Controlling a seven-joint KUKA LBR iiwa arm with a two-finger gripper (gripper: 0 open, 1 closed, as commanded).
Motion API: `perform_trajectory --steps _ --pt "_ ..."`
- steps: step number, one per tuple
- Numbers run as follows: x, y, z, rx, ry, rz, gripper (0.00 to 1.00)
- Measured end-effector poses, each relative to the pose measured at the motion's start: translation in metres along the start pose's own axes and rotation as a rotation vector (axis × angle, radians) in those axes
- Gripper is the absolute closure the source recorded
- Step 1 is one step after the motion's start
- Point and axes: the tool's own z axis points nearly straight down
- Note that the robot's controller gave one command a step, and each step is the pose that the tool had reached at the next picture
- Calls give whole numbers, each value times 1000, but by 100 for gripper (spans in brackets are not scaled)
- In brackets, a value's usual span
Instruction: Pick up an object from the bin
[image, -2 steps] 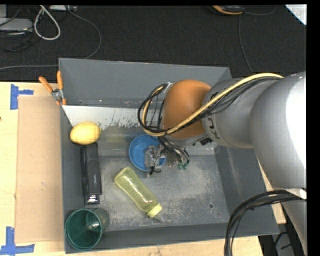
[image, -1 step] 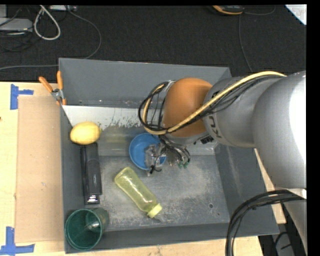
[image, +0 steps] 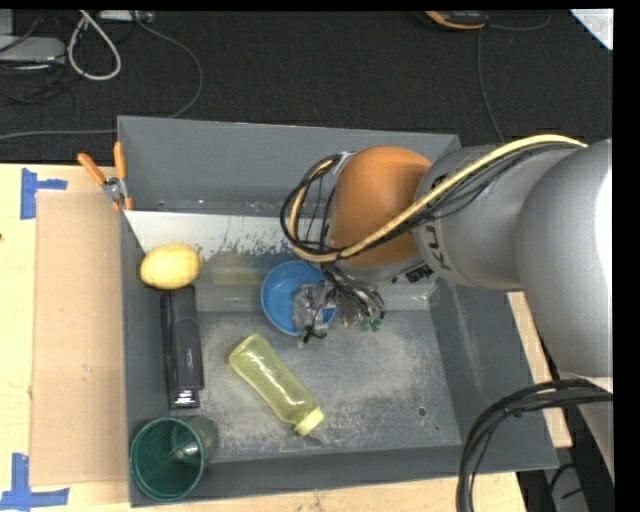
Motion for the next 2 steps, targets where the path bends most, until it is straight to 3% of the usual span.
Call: perform_trajectory --steps 2 --pt "0 0 -25 0 -1 1 100"
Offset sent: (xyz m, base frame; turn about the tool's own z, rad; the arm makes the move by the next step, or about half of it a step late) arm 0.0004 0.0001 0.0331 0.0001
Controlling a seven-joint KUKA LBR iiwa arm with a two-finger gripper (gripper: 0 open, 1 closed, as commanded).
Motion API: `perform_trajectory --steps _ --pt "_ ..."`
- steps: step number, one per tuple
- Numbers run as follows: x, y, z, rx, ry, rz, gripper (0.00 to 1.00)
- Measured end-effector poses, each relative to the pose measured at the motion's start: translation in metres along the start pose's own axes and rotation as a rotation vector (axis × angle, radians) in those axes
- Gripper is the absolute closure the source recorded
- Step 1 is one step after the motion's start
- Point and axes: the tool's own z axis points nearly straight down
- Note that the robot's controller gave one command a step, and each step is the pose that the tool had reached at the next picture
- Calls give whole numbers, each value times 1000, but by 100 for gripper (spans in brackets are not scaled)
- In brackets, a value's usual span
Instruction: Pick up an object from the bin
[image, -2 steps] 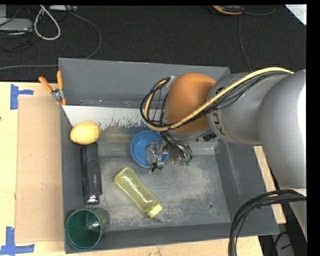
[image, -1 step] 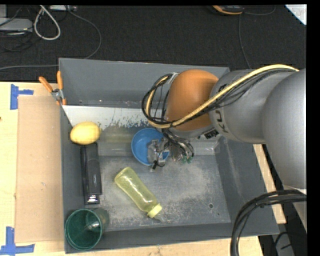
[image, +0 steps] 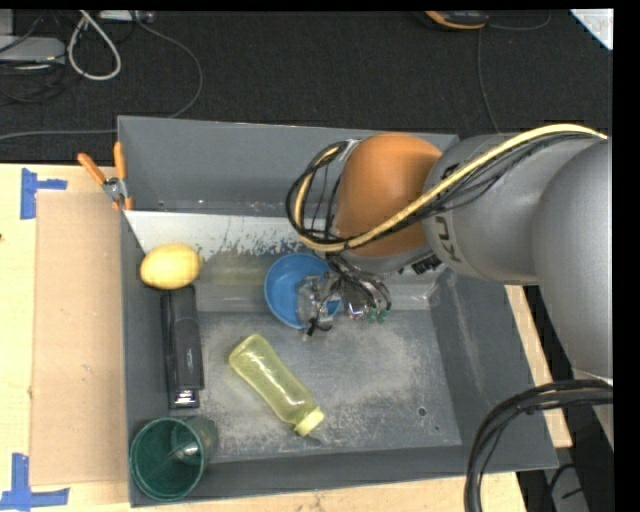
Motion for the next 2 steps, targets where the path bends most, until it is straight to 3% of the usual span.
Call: perform_trajectory --steps 2 --pt "0 0 -24 0 -1 1 100"
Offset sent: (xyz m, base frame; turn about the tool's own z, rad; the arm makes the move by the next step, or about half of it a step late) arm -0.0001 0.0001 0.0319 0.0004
